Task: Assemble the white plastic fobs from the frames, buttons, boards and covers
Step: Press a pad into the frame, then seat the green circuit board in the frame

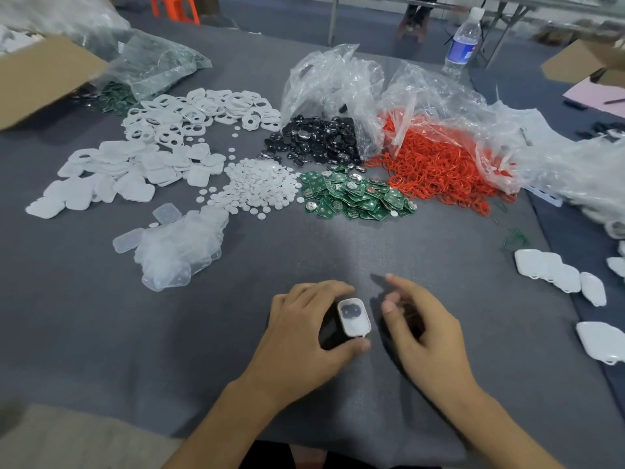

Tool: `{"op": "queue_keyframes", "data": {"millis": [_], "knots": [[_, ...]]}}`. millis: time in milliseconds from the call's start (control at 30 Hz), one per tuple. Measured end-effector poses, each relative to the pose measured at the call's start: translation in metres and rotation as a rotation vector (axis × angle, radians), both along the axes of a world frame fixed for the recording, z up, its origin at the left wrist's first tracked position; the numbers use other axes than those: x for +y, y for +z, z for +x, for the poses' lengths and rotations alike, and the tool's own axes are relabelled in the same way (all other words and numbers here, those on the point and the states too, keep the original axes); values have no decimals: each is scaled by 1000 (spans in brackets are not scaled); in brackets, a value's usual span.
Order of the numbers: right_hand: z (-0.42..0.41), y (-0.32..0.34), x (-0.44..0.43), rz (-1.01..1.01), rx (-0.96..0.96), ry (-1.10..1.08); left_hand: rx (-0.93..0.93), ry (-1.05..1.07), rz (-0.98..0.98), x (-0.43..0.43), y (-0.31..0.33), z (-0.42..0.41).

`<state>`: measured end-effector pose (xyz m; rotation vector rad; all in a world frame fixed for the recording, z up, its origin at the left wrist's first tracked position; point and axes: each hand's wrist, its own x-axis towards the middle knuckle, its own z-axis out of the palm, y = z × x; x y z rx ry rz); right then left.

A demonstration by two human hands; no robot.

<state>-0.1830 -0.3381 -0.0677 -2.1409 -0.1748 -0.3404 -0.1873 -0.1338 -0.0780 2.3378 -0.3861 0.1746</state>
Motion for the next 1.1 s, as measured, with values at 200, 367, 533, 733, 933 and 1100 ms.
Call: {"op": "queue_keyframes", "data": {"millis": [200, 367, 533, 733, 933, 1100], "knots": [[67, 4, 24, -39, 76, -69, 49, 184, -278, -10, 16, 52], [141, 4, 57, -291, 98, -57, 18, 314, -70, -27, 21, 128], [170, -8, 73, -339, 82, -163, -52, 362, 116, -27, 9, 171], [174, -13, 71, -317, 43, -170, -133, 376, 70, -27, -3, 179], [167, -9, 73, -342, 34, -138, -192, 361, -66, -24, 2, 171], [157, -4, 67, -152, -10, -28, -155, 317, -370, -18, 13, 158]]}}
